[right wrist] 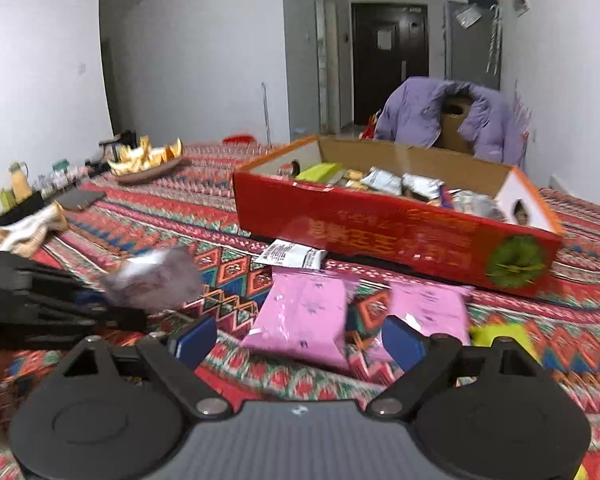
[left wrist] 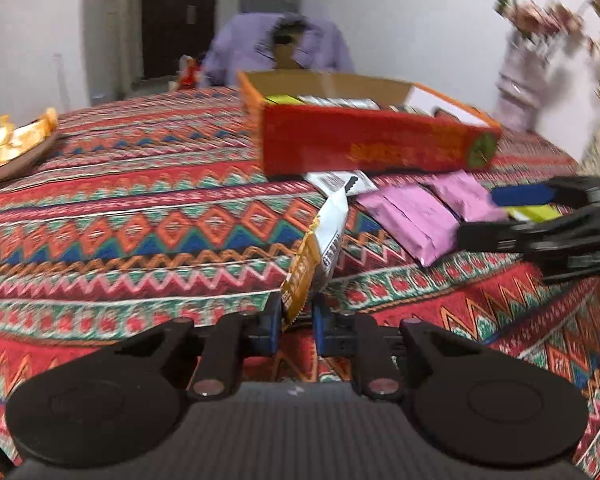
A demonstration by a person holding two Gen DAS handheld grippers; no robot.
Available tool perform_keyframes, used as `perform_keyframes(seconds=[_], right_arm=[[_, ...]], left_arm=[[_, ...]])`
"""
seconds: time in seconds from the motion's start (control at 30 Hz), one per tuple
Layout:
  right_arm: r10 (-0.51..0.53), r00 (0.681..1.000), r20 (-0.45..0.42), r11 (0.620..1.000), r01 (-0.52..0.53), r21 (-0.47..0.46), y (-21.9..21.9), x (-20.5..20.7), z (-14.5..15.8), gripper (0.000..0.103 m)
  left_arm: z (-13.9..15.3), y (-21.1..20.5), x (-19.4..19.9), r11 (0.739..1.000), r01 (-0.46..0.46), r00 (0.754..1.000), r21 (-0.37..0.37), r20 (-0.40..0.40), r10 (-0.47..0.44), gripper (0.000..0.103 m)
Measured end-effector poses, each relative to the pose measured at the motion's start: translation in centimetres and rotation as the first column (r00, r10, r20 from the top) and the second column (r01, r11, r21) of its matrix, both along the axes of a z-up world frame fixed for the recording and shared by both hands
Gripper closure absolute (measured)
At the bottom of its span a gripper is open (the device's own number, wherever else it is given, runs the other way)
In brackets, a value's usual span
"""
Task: Organize snacks
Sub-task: 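Grasp a gold-and-white packet with the left gripper while the right grasps a pink packet, then carry both packets into the red box and open both grippers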
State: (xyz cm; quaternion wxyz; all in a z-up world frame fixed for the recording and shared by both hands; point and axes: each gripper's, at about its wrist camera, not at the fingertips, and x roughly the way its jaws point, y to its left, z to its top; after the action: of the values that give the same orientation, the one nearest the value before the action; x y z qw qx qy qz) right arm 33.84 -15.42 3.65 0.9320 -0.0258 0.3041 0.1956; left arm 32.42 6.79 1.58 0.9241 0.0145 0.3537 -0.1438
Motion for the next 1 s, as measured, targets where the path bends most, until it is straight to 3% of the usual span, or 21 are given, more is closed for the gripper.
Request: perform_keyframes(seconds=[0.1, 0.2, 0.27, 0.33, 0.57, 0.83, 1.0], right_arm=[[-0.018, 1.0, -0.024, 0.999, 0.018, -0.029, 1.5, 2.6, -1.4, 0.014], [-0.027, 0.999, -0.037, 1.0, 0.027, -0.002, 2.2, 4.1, -2.6, 0.016], [-0.023, 0.999, -0.049, 1.0, 0.022, -0.008, 2.6, 4.3, -3.1, 0.037], [-0.021, 0.999, -0.045, 0.999, 0.02, -0.041, 2.8, 3.8, -3.4, 0.042], [0.007, 0.999, -0.054, 1.0, -0.007, 0.007, 0.0, -2.3, -2.1, 0.042], [-0.098, 0.995, 0.014, 0.993, 0.097, 0.062, -5.7, -10.7, 0.7, 0.042], [-0.157, 0.986, 0.062, 0.984, 0.151, 0.096, -8.9, -13.4, 1.7, 0.042]], left_arm=[[0.9, 0.6, -1.1, 0.997, -0.064, 0.998, -0.037, 0.009, 0.065, 0.087], [1.6, 1.1, -1.9, 0.993, -0.112, 0.993, -0.044, 0.015, 0.113, 0.087], [2.0, 1.5, -2.5, 0.99, -0.128, 0.991, -0.058, 0.015, 0.129, 0.087], [2.4, 1.6, -2.8, 0.99, -0.129, 0.991, -0.059, 0.016, 0.13, 0.087], [3.8, -0.1, -5.2, 0.994, -0.092, 0.994, -0.065, 0.046, 0.095, 0.087], [4.6, -5.1, -7.9, 0.997, 0.03, 0.997, -0.071, 0.077, -0.024, 0.087], [5.1, -7.9, -9.3, 0.995, 0.077, 0.992, -0.068, 0.104, -0.07, 0.087]])
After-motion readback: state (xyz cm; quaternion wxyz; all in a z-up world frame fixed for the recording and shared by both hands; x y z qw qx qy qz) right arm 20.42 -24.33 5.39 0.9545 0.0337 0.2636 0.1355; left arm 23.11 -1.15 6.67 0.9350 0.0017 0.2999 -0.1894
